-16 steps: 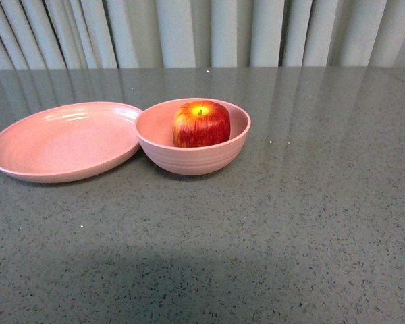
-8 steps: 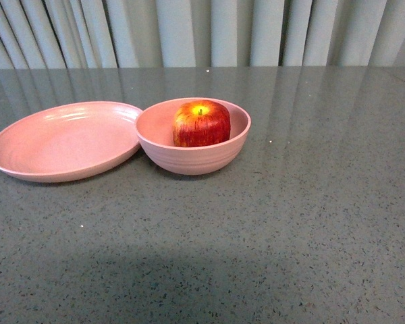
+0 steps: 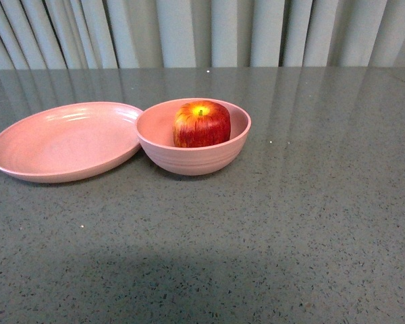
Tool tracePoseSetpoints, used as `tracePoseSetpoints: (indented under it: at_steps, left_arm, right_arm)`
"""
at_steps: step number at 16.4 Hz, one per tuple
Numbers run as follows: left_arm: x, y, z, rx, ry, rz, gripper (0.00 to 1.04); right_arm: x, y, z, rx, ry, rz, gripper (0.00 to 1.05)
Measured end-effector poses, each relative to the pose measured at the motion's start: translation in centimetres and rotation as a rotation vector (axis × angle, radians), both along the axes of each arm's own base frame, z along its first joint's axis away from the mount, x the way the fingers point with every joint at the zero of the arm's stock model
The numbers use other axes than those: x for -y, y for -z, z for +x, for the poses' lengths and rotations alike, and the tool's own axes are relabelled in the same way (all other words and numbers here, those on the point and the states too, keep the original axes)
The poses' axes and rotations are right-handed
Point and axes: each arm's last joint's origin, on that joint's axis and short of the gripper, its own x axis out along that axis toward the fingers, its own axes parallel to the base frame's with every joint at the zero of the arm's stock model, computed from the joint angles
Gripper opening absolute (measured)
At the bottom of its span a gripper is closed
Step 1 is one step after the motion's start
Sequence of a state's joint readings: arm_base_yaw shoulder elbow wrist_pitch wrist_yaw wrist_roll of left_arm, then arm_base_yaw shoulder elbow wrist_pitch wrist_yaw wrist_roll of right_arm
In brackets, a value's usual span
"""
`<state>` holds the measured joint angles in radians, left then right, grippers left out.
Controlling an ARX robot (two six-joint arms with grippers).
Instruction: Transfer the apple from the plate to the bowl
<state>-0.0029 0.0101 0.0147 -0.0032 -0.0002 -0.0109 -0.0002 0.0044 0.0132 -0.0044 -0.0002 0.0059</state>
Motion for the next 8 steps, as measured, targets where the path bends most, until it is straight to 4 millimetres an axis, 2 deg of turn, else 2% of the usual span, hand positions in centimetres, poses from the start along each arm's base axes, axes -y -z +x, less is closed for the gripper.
tracePoseSetpoints:
  at_steps: [2, 4, 5, 8]
  left_arm:
    - [0.0, 0.0, 0.0, 0.0, 0.0, 0.0, 0.74]
    - [0.0, 0.0, 0.0, 0.0, 0.0, 0.0, 0.89]
    - [0.0, 0.0, 0.0, 0.0, 0.0, 0.0, 0.99]
    - [0.0, 0.0, 0.0, 0.0, 0.0, 0.0, 0.98]
  right_arm:
    - [0.0, 0.0, 0.0, 0.0, 0.0, 0.0, 0.98]
    - [0.0, 0.0, 0.0, 0.0, 0.0, 0.0, 0.98]
    - [0.0, 0.0, 0.0, 0.0, 0.0, 0.0, 0.98]
    - [0.0, 0.0, 0.0, 0.0, 0.0, 0.0, 0.98]
